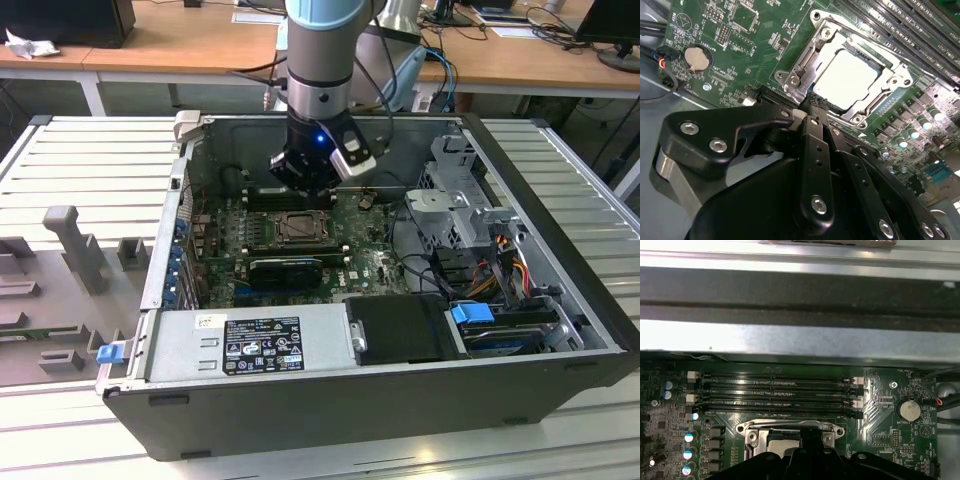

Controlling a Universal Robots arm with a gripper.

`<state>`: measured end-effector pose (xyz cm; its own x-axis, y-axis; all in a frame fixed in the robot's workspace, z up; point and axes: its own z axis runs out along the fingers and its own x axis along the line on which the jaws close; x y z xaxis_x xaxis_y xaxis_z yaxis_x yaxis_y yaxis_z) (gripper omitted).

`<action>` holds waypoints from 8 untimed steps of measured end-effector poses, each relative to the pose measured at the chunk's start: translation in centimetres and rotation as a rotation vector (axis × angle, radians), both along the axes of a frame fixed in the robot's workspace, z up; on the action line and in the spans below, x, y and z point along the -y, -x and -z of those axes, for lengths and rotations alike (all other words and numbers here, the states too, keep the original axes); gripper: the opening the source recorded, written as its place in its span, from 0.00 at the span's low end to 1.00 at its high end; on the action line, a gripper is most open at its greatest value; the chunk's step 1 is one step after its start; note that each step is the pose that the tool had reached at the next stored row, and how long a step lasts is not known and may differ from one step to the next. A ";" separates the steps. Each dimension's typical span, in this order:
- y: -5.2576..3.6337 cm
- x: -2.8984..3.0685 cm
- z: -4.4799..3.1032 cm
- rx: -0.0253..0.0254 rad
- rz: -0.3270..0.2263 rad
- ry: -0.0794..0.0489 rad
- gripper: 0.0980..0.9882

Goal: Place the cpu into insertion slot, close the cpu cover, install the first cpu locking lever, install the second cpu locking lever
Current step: 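Install the second cpu locking lever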

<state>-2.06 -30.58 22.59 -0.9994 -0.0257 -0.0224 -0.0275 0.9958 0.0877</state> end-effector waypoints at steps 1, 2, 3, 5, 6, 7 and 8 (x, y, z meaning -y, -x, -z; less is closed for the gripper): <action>0.00 0.15 0.00 0.0001 0.000 0.000 0.01; 0.00 0.35 0.00 0.0001 0.000 0.000 0.01; 0.00 0.67 0.01 0.0000 0.000 0.000 0.01; 0.00 1.08 0.01 0.0001 0.000 0.000 0.01; 0.00 1.53 0.00 0.0001 0.000 0.000 0.01; 0.00 1.73 0.01 0.0000 0.000 0.000 0.01; 0.00 1.87 0.00 0.0000 0.000 0.000 0.01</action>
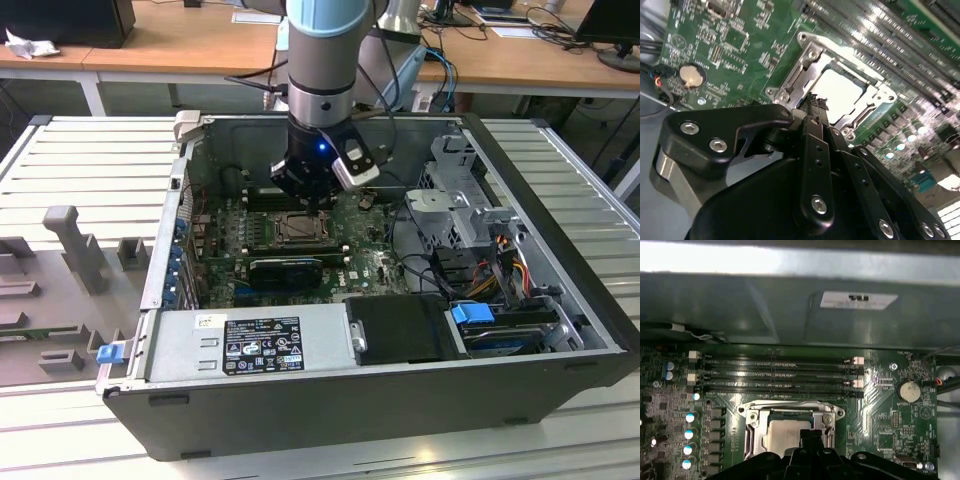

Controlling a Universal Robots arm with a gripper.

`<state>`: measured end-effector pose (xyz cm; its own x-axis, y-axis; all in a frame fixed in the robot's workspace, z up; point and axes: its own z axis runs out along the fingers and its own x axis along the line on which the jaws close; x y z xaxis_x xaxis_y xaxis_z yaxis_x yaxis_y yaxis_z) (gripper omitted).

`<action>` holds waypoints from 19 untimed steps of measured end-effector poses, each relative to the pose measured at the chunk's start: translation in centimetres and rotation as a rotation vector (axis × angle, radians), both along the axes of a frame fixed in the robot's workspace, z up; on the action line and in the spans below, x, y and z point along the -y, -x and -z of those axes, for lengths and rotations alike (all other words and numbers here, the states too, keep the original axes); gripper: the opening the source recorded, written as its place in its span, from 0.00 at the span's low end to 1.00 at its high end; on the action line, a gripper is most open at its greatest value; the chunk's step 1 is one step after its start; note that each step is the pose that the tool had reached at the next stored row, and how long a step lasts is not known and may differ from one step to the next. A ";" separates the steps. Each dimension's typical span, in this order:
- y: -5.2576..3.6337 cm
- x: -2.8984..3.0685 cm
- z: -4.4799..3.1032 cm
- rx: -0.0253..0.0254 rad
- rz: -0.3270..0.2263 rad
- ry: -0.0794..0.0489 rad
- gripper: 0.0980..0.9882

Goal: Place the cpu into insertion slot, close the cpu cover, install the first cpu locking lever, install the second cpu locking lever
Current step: 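Install the second cpu locking lever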

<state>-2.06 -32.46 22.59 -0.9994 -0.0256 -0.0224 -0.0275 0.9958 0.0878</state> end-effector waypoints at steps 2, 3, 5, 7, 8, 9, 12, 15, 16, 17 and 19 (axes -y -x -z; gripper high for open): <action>0.00 0.15 -0.08 0.0000 0.000 0.000 0.01; 0.00 0.15 -0.24 0.0000 0.000 0.000 0.01; 0.00 0.16 -0.79 0.0001 0.000 0.000 0.01; -0.01 0.21 -1.38 0.0000 0.000 0.000 0.01; 0.00 0.40 -1.40 0.0001 0.000 0.000 0.01; 0.02 0.76 -1.40 0.0001 0.000 0.000 0.01; 0.09 2.20 -1.40 0.0000 0.000 0.000 0.01; 0.11 3.40 -1.35 -0.0029 0.000 0.000 0.01; 0.10 3.53 -1.27 -0.0093 -0.002 -0.001 0.01; 0.10 3.56 -1.23 -0.0135 -0.006 -0.003 0.01; 0.11 3.70 -1.10 -0.0149 -0.013 -0.010 0.01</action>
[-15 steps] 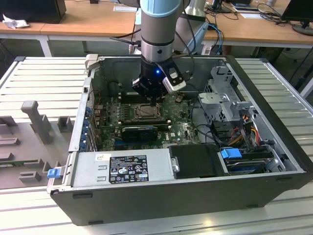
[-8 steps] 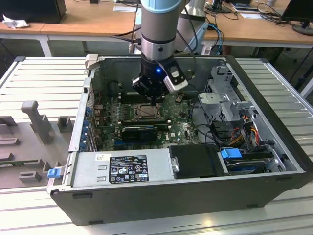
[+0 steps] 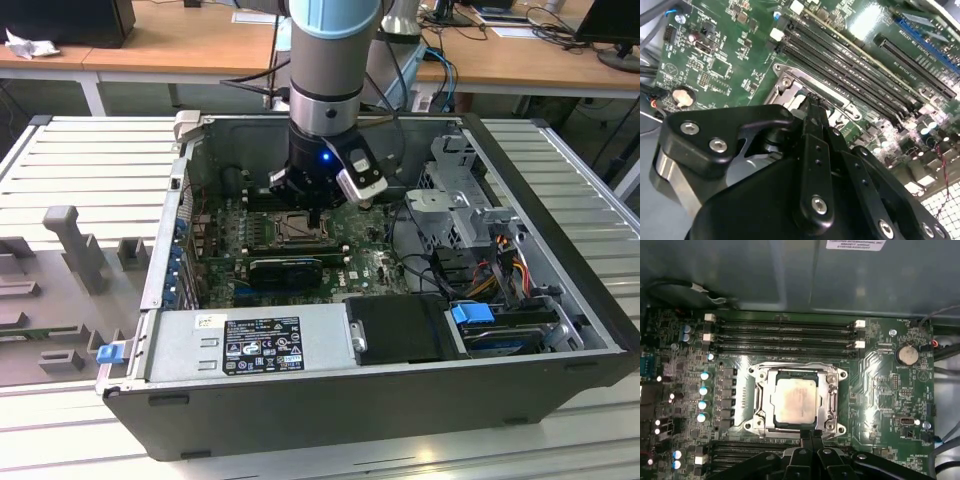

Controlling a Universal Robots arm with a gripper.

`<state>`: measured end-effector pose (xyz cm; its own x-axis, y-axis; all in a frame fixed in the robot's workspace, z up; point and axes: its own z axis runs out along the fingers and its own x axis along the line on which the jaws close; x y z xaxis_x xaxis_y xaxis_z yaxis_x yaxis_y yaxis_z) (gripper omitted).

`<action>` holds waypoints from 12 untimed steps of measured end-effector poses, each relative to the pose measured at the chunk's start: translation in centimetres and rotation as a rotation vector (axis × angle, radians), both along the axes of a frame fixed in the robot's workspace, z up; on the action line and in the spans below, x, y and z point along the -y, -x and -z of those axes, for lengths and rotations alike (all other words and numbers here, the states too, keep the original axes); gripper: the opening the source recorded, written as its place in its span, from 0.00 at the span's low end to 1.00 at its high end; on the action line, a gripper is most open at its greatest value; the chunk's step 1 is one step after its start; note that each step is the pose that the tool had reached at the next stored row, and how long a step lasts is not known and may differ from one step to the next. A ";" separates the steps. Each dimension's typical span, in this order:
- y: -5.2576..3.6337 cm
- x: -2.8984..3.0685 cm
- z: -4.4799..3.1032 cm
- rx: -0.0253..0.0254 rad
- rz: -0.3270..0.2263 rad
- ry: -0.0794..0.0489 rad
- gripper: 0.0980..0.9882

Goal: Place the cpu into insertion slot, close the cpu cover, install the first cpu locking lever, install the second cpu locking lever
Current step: 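Install the second cpu locking lever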

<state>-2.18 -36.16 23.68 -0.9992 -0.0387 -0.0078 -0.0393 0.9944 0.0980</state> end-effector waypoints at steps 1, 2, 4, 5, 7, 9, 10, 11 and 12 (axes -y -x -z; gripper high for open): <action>0.11 0.35 0.11 0.0001 -0.003 -0.006 0.01; 0.19 0.59 0.13 0.0000 -0.004 -0.009 0.01; 0.54 1.20 0.17 0.0000 -0.006 -0.014 0.01; 0.75 1.28 0.18 0.0000 -0.007 -0.015 0.01; 1.30 1.37 0.18 0.0001 -0.008 -0.017 0.01; 1.91 1.48 0.19 0.0000 -0.009 -0.019 0.01; 2.22 1.57 0.21 0.0000 -0.011 -0.021 0.01; 2.37 1.65 0.22 0.0000 -0.012 -0.022 0.01; 2.62 1.76 0.27 0.0001 -0.014 -0.026 0.01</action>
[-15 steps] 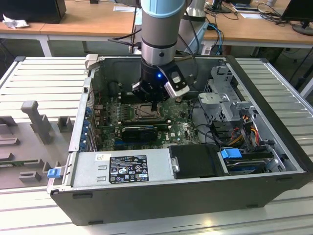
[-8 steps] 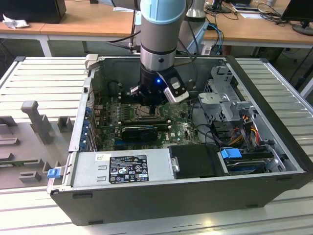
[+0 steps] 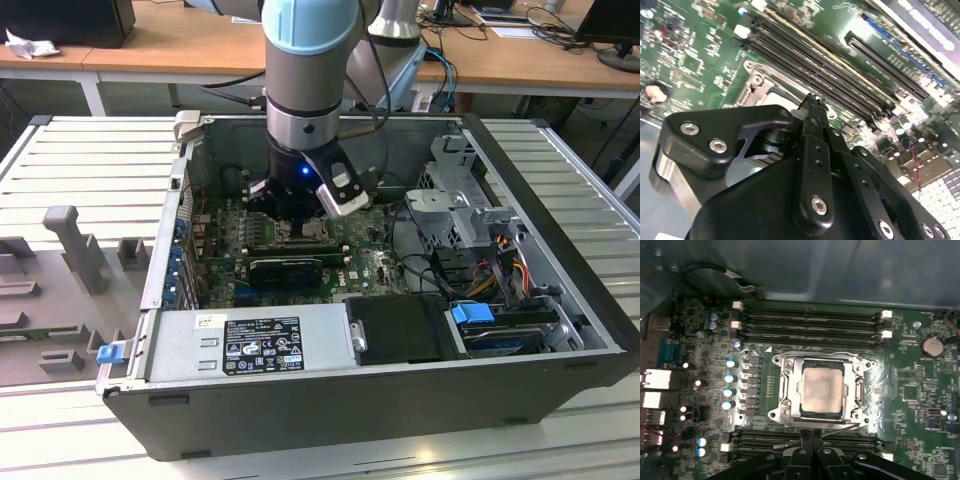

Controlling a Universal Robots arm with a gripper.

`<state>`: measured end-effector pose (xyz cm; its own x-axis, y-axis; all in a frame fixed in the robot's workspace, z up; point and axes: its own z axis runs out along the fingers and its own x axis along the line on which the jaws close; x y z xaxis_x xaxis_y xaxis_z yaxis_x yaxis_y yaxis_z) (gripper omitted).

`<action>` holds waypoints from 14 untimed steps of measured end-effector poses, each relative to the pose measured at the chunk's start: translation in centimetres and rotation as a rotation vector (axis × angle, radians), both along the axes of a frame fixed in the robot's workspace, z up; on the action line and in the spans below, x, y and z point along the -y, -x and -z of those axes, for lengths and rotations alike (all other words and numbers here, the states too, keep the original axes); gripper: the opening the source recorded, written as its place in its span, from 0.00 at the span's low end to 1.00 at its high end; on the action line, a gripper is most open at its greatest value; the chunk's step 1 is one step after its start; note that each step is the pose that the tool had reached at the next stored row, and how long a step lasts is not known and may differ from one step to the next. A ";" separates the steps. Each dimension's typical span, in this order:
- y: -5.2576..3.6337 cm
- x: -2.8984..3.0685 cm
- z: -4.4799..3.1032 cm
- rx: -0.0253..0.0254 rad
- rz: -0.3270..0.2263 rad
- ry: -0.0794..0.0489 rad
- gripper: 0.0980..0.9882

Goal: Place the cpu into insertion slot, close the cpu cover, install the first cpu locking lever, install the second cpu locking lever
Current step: 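Install the second cpu locking lever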

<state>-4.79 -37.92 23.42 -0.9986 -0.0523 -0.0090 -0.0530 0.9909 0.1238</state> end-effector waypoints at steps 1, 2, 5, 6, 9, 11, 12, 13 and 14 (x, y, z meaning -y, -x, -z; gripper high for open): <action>0.09 0.03 0.07 -0.0001 -0.001 -0.003 0.01; 0.13 0.03 0.19 0.0000 -0.003 -0.006 0.01; 0.24 0.06 0.65 -0.0001 -0.008 -0.015 0.01; 0.27 0.07 0.78 -0.0001 -0.009 -0.017 0.01; 0.41 0.15 1.43 -0.0001 -0.019 -0.023 0.01; 0.81 0.46 1.53 0.0000 -0.023 -0.035 0.01; 1.06 0.60 1.53 -0.0001 -0.025 -0.038 0.01; 1.34 0.80 1.54 0.0000 -0.026 -0.042 0.01; 1.56 0.99 1.55 0.0000 -0.030 -0.048 0.01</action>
<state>-6.35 -38.91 21.87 -0.9966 -0.0813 -0.0122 -0.0822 0.9818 0.1710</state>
